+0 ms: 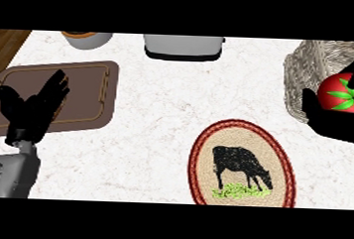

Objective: Pick the tomato from the placemat and place it in the basket

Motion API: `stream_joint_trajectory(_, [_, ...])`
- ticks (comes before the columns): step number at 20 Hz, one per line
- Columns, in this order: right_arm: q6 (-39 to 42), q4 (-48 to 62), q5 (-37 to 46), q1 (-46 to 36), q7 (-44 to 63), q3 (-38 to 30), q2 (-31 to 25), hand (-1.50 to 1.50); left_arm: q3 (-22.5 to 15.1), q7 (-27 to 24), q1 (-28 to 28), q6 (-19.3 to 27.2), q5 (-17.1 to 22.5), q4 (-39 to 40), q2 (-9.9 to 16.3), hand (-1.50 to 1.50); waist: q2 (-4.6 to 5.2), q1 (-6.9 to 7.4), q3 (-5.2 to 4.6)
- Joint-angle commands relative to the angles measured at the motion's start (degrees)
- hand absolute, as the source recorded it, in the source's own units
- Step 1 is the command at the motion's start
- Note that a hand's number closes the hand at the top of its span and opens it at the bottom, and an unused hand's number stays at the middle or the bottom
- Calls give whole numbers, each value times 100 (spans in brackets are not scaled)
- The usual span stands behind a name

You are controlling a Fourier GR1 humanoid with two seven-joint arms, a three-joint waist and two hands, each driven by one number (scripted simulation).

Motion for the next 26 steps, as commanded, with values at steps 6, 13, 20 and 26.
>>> stream_joint_trajectory(6, [-72, 1836, -804, -448, -1072, -1478, -1285, 150, 185, 168, -91, -250, 194, -54, 185, 0, -3, -11, 6])
stream_joint_trajectory(13, [-927, 3216, -839, 61, -2754, -1733, -1590, 150, 127, 100, 27, -90, 56, -141, 14, 0, 0, -8, 7])
stream_joint_trajectory(20, [-1346, 4454, -1134, -251, -3327, -1818, -1836, 150, 44, 373, 31, 25, -39, -473, -62, 0, -7, 10, 7])
stream_joint_trajectory(26, [-2508, 6037, -779, -694, -3542, -1996, -1771, -150, 38, 21, 208, -61, -61, -279, -132, 0, 12, 63, 8])
